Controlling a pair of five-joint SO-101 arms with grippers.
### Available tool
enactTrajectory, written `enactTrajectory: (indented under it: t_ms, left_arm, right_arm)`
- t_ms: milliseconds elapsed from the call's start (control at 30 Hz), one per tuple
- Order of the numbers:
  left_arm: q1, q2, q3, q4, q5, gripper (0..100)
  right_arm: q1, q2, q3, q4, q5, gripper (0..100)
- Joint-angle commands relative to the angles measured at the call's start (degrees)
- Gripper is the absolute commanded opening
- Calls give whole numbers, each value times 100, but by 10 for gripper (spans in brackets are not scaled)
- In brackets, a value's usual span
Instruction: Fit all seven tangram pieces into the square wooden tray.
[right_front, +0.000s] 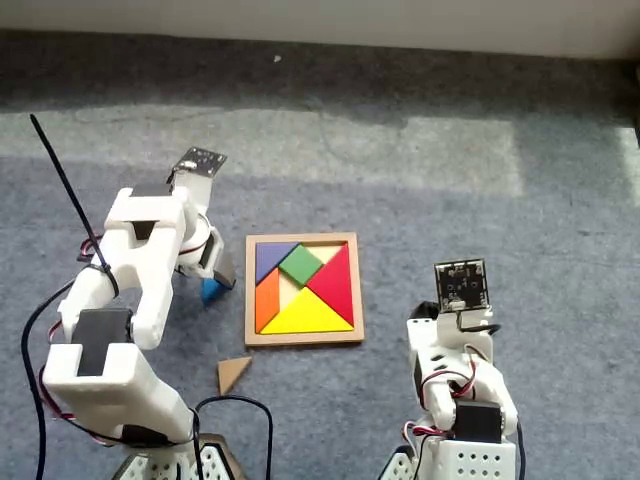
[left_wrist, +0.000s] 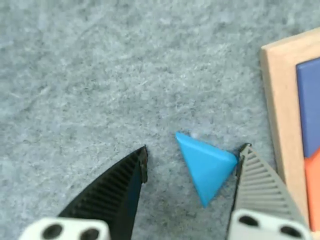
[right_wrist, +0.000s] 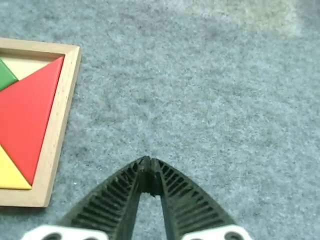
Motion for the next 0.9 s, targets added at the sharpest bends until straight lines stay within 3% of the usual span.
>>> enactTrajectory:
  t_ms: [0,233,567,867]
  left_arm:
    - [154,-286,4,-97,-35,284]
    - [171,-110,-40,-79,-62,149]
    - [479,-101,-110,176,-62,69]
    - [1007,-1587,-330,967,-44,42]
  right_arm:
    - [57,-66,752,-119,62,12]
    - [57,-66,752,-119,62,12]
    - [57,-66,752,-119,62,12]
    - [57,-66,752,-119,62,12]
